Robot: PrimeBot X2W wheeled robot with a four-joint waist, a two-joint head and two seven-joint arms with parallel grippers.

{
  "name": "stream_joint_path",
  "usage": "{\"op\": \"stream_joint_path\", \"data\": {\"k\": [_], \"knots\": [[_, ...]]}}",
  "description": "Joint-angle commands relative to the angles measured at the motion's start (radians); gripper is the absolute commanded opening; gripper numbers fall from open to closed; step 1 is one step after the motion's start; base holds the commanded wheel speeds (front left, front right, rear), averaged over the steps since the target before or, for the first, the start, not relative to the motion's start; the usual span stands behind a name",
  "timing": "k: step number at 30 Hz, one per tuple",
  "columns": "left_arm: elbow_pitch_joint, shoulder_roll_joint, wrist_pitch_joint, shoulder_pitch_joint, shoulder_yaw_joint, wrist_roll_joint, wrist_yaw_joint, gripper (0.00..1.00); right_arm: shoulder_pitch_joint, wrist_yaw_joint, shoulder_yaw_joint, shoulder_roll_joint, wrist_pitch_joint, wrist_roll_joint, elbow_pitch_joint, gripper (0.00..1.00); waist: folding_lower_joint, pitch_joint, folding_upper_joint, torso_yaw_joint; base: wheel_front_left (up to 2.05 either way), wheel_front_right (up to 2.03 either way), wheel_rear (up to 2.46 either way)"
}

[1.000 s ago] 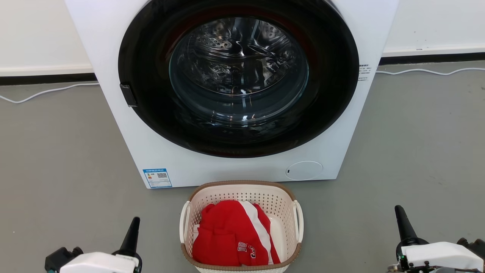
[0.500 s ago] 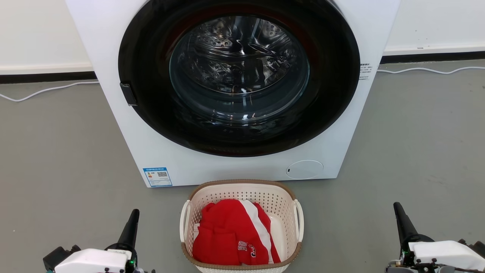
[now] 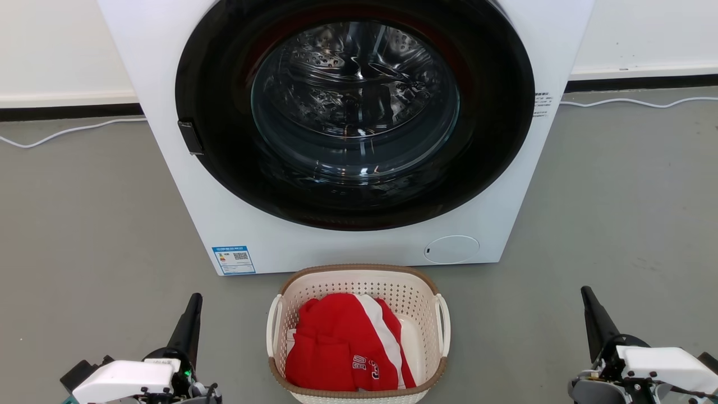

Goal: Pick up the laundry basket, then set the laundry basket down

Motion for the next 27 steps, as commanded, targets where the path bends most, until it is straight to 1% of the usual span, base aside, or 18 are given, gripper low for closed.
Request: {"op": "stream_joint_path", "data": {"k": [1, 4, 27], "knots": [[-0.035, 0.004, 0.008, -0.054, 0.037, -0.021, -0.012, 0.00, -0.053, 0.007, 0.017, -0.009, 0.016, 0.028, -0.039, 0.00, 0.0000, 0.000, 0.0000, 0.000, 0.00, 0.00, 0.00], [-0.040, 0.001, 0.016, -0.056, 0.044, -0.047, -0.015, 0.00, -0.056, 0.007, 0.017, -0.009, 0.023, 0.061, -0.042, 0.00, 0.0000, 0.001, 0.0000, 0.000, 0.00, 0.00, 0.00], [-0.040, 0.001, 0.016, -0.056, 0.043, -0.047, -0.015, 0.00, -0.056, 0.007, 0.017, -0.009, 0.023, 0.061, -0.042, 0.00, 0.0000, 0.001, 0.0000, 0.000, 0.00, 0.00, 0.00]]}}
